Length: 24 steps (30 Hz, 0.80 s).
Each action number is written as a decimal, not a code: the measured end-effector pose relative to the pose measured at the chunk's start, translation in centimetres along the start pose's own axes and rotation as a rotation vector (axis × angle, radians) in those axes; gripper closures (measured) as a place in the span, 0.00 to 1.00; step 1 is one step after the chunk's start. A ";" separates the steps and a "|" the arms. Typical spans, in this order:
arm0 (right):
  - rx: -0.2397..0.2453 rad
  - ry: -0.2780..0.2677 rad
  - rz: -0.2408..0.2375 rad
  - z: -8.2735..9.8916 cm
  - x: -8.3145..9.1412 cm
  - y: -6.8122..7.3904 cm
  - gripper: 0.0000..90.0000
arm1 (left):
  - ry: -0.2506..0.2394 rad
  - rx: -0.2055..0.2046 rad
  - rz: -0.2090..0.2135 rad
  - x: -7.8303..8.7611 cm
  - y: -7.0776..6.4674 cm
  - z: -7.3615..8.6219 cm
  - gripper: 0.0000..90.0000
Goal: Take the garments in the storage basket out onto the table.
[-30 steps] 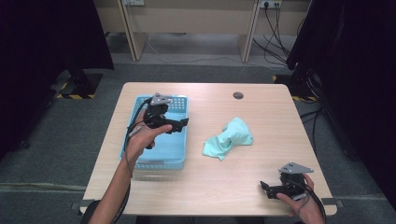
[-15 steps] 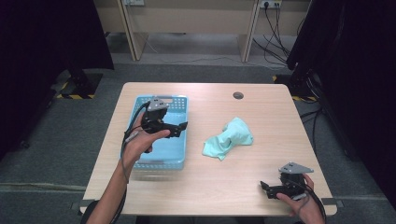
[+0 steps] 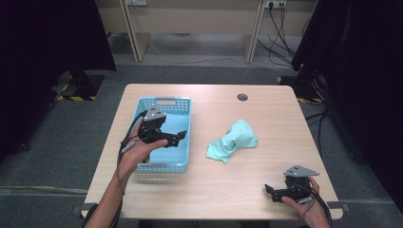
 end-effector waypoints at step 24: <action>0.000 0.000 0.000 0.0 0.0 0.0 0.00 | -0.015 -0.024 0.007 2.1 -0.8 1.0 0.05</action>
Point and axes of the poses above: each handheld gripper's, and its own axes: x roughly backward along the jaws, z roughly out of its underside, y roughly to its left, the point moved 4 cm from there along -x, roughly forward along the jaws, and after that the axes turned 4 degrees about -z, right-handed, at the moved point
